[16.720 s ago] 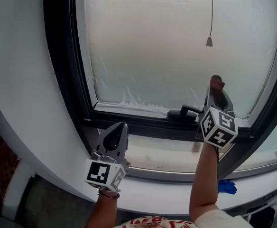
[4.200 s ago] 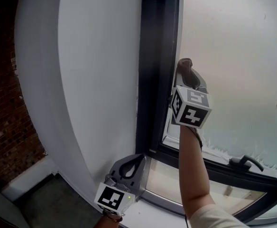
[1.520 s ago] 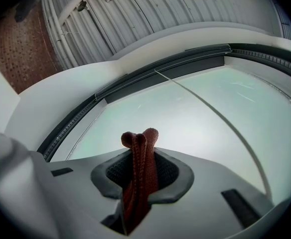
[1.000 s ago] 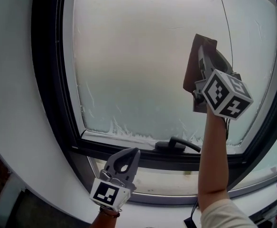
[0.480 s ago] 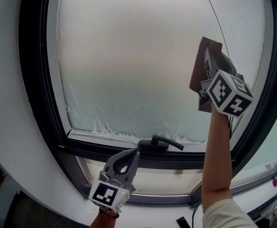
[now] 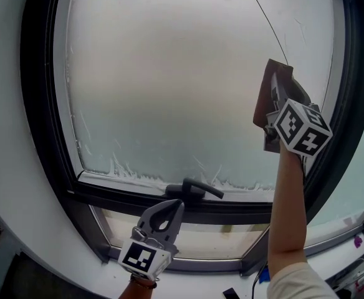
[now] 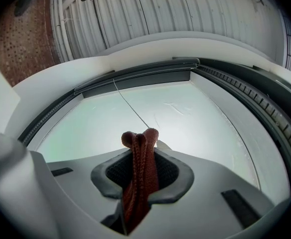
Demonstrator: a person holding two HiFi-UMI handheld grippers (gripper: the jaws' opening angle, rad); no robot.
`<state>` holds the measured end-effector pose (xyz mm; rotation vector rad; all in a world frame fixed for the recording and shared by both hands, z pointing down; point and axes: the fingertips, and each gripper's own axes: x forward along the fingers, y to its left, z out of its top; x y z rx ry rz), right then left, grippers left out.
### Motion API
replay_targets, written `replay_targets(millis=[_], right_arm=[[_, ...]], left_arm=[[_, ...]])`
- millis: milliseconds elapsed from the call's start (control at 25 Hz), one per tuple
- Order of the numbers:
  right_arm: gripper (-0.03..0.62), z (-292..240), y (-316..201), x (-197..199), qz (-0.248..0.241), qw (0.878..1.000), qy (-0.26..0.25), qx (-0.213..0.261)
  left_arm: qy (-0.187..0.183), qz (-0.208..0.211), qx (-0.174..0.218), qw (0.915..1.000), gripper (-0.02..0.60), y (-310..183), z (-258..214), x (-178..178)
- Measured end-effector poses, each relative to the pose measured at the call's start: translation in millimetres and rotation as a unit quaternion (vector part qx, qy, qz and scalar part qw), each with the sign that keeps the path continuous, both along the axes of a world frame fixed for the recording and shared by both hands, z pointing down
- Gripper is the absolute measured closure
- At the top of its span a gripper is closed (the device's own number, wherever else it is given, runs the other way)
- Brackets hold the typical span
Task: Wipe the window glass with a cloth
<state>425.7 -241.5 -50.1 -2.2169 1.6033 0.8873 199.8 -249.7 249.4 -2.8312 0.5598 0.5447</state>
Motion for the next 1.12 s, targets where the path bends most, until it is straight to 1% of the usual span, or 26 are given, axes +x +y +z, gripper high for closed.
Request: replay_targets(millis=[480,640,760,1120], right_arm=[[0.499,-1,34,57,0.031,1.000,-0.003,-0.004],[0.499,-2,46,72,0.072,0.997,0.007,-0.008],[0.499,-1,51,81,0.091,0.996,0.010,-0.011],[0.499,7,71,107,0.158,0.987,0.017,-0.007]], left_arm=[[-0.004,0.006,0.012,0.9999,0.561,23,-5,34],[-0.003,0.013,0.015,0.9998,0.561,32,-8,47],[-0.001,0.015,0.018,0.9997,0.561,37,-7,54],[-0.010,0.017,0.018,0.9996,0.561,41,-2,62]])
